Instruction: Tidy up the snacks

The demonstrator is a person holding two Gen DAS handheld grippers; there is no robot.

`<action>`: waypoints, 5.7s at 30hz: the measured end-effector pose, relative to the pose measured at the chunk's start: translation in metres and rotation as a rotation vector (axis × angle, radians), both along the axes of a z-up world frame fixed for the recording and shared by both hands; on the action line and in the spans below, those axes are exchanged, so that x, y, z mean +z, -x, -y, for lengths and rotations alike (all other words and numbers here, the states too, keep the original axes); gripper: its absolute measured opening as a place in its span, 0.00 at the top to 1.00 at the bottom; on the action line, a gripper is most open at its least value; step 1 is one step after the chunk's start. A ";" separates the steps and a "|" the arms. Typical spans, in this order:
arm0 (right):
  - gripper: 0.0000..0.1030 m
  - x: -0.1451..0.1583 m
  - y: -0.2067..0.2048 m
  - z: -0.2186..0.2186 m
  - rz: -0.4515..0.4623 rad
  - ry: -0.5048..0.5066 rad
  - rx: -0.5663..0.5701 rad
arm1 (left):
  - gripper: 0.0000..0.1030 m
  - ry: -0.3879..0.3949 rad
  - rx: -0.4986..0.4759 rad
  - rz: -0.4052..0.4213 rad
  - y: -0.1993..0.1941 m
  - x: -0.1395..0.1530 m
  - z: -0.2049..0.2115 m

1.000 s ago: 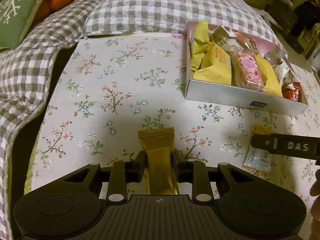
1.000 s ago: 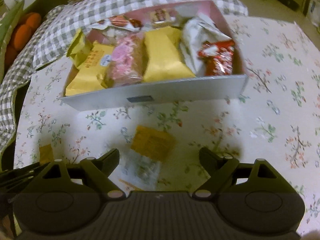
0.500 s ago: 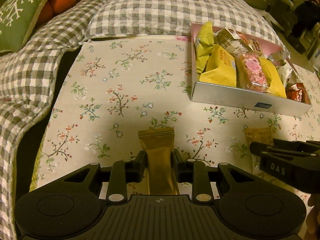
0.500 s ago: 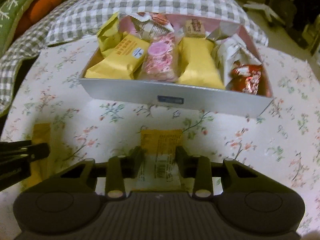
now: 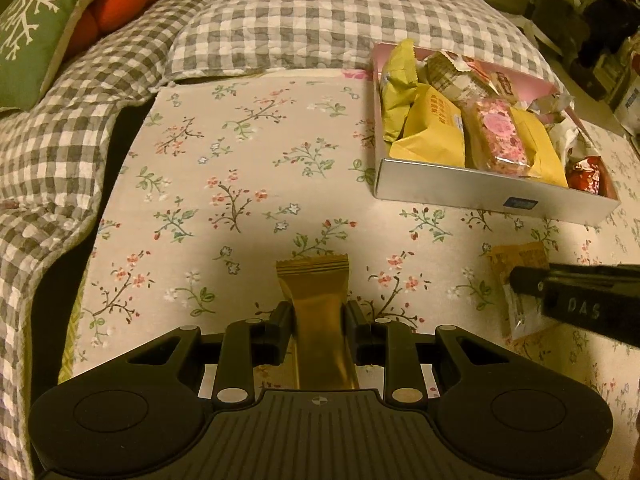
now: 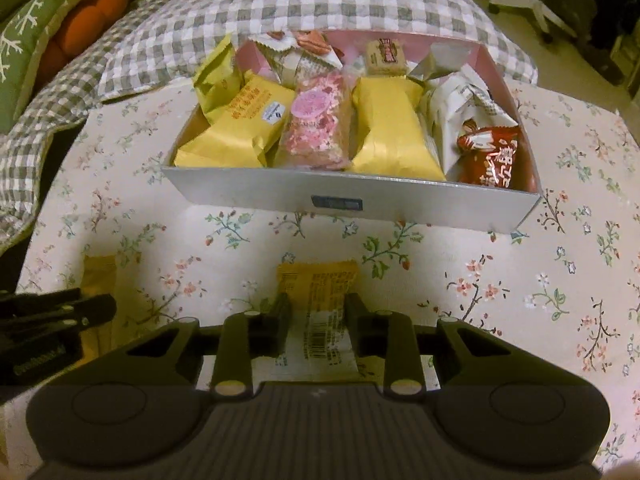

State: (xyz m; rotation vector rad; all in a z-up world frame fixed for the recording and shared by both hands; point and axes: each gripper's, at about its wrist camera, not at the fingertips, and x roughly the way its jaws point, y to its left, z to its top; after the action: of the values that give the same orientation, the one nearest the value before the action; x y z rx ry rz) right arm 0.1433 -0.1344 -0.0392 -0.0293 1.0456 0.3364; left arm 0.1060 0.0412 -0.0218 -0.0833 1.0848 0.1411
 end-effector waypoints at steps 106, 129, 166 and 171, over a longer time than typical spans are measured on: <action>0.45 0.065 -0.056 0.095 0.084 -0.270 -0.200 | 0.46 0.028 -0.083 0.190 -0.063 0.062 0.031; 0.03 0.101 0.041 0.068 0.002 -0.123 -0.085 | 0.11 -0.035 -0.057 0.174 0.046 0.090 0.041; 0.01 0.082 0.075 0.056 0.085 0.025 -0.103 | 0.02 -0.102 -0.011 0.203 0.061 0.077 0.037; 0.01 0.083 0.076 0.055 0.097 0.019 -0.094 | 0.00 -0.094 -0.027 0.226 0.062 0.080 0.040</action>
State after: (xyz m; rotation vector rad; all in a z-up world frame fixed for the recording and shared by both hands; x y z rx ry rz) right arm 0.0675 -0.1891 0.0441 -0.0135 0.9505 0.2371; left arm 0.0443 0.0007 0.0578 0.0004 0.8519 0.1548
